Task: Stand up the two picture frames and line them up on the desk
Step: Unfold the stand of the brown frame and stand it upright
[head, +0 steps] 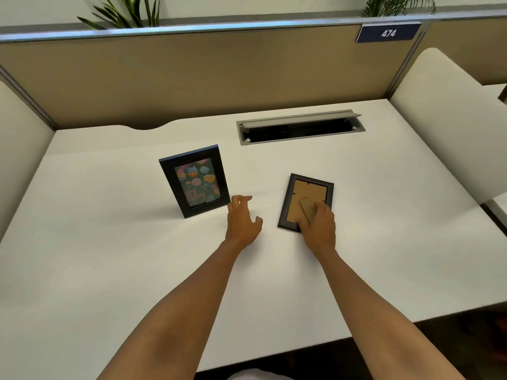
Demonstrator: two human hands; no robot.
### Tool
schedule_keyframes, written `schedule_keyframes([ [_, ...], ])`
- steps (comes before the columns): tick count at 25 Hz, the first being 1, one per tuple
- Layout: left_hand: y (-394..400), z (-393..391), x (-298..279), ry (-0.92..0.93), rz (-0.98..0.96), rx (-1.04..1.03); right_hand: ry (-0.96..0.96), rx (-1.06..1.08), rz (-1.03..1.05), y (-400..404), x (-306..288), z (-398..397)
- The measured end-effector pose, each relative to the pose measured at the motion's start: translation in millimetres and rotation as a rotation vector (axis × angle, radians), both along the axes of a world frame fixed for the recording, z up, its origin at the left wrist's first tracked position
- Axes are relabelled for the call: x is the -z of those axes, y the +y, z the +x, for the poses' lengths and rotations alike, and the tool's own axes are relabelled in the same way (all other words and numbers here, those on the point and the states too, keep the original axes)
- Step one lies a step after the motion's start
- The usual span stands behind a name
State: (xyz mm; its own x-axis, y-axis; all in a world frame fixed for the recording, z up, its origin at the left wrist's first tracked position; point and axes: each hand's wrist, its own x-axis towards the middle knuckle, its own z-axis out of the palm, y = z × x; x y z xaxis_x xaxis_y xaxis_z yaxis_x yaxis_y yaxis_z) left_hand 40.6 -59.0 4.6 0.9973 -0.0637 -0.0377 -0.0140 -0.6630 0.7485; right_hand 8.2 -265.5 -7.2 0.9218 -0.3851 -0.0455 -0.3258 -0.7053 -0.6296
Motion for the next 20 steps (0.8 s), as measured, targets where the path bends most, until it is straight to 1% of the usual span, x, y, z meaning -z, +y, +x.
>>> schedule_keyframes([
  [4, -21.7, 6.8, 2.1, 0.201, -0.041, 0.140, 0.058, 0.027, -0.017, -5.1, 0.2, 2.4],
  [8, -32.4, 7.7, 10.7, 0.316, -0.017, 0.192, 0.095, -0.059, -0.228, -6.0, -3.6, 7.1],
  [10, -35.2, 6.6, 14.5, 0.340, 0.022, 0.181, 0.126, -0.073, -0.289, -5.0, -6.9, 11.3],
  [14, -35.5, 6.4, 17.8, 0.318, 0.126, 0.167, 0.129, -0.097, -0.257, 1.6, -15.5, 19.7],
  [17, -38.4, 9.2, 13.4, 0.365, 0.073, 0.144, 0.151, -0.164, -0.288, 2.1, -14.3, 20.5],
  [20, -41.0, 14.2, 7.9, 0.428, -0.029, 0.105, 0.103, -0.245, -0.262, -1.2, -8.6, 11.9],
])
